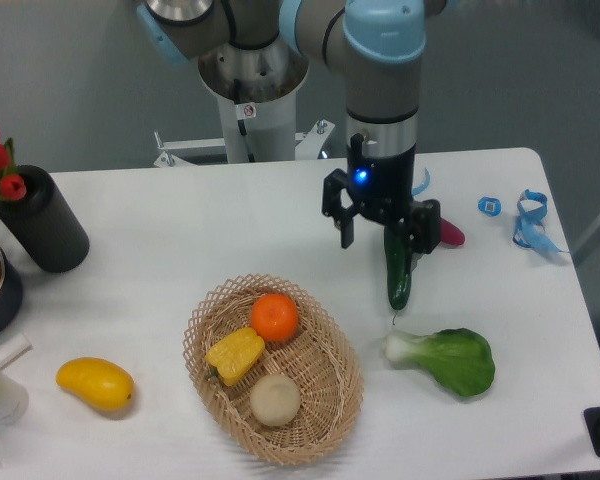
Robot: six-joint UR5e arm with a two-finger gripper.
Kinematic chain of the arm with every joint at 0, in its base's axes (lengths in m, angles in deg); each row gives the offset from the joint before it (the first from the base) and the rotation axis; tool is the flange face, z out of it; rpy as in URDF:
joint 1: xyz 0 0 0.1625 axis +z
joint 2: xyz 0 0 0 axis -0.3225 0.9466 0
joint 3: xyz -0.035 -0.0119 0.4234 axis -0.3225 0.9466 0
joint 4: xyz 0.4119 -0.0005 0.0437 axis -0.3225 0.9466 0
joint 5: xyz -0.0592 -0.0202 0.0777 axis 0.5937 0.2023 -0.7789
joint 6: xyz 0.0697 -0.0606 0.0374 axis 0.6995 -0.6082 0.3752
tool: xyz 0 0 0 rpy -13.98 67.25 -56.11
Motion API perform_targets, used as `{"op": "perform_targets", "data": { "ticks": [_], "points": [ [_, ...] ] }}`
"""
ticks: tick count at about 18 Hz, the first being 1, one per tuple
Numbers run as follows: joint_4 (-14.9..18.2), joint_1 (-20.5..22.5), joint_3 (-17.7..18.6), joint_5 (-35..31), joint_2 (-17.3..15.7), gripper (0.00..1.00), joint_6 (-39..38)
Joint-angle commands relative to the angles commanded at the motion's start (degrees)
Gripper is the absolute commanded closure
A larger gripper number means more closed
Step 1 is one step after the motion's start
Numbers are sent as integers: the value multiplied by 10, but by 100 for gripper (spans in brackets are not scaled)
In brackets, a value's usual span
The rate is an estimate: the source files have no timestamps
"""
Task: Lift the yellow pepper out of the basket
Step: 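Move the open gripper over the basket above the yellow pepper, then lower the gripper into the basket around the yellow pepper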
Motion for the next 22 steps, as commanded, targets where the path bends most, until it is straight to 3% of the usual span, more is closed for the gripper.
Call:
{"op": "perform_targets", "data": {
  "ticks": [4, 9, 16, 22],
  "points": [
    [-33, -35, -1, -5, 28, 0, -80],
    [-52, -62, 4, -12, 55, 0, -85],
    [-54, -82, 4, -11, 92, 0, -17],
    [-54, -83, 27, -11, 105, 0, 72]
  ]
}}
